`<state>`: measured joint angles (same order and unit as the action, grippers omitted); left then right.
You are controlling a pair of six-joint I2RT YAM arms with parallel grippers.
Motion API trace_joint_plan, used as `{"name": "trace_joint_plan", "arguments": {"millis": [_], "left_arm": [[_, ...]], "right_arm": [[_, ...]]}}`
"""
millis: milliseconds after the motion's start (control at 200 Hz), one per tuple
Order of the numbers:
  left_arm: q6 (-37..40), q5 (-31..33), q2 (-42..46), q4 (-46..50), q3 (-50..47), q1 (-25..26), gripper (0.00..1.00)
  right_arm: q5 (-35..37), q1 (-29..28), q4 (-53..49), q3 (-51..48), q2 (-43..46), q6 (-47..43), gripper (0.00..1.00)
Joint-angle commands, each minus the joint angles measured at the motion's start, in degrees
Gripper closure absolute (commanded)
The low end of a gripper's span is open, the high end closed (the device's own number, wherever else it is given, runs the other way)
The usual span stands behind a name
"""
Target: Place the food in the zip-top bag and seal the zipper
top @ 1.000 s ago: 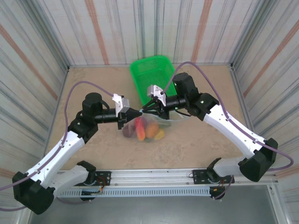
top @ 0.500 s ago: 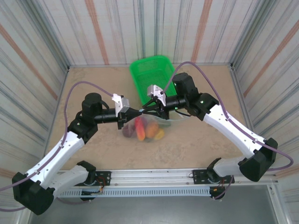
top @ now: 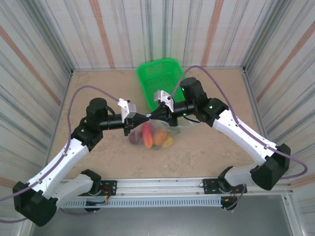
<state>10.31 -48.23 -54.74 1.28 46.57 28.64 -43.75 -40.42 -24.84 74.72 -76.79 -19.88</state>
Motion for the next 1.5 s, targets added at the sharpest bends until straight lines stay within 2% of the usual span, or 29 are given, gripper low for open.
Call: {"name": "trace_joint_plan", "arguments": {"millis": [0,261,596,731,1017,1247,1493], "left_arm": [[0.8,0.9,1.9,-0.5,-0.4,0.5,1.00],[1.3,8.1,3.3,0.9,-0.5,0.1,1.00],[0.4,12.9,6.0,-0.2,-1.7,-1.1,1.00],[0.2,16.6,8.4,-1.4,-2.9,-1.7,1.00],[1.1,30.7,16.3,-4.7,-6.7,-2.2,1.00],[1.0,42.1,19.4,-4.3,-7.4,-2.5,1.00],[1.3,50.0,22.3,-5.4,-8.9,-3.8,1.00]], "right_arm": [[0.2,0.2,0.1,-1.4,0.3,0.4,0.98],[3.8,1.2,0.6,-4.7,2.8,0.1,0.98],[10.3,2.6,1.1,-8.7,5.0,0.6,0.96],[12.3,2.8,1.3,-10.1,6.1,0.8,0.96],[19.2,3.7,2.3,-15.1,9.0,3.7,0.95],[24.5,4.7,2.6,-19.6,11.4,5.6,0.95],[30.1,5.3,4.8,-25.5,15.4,7.3,0.94]]}}
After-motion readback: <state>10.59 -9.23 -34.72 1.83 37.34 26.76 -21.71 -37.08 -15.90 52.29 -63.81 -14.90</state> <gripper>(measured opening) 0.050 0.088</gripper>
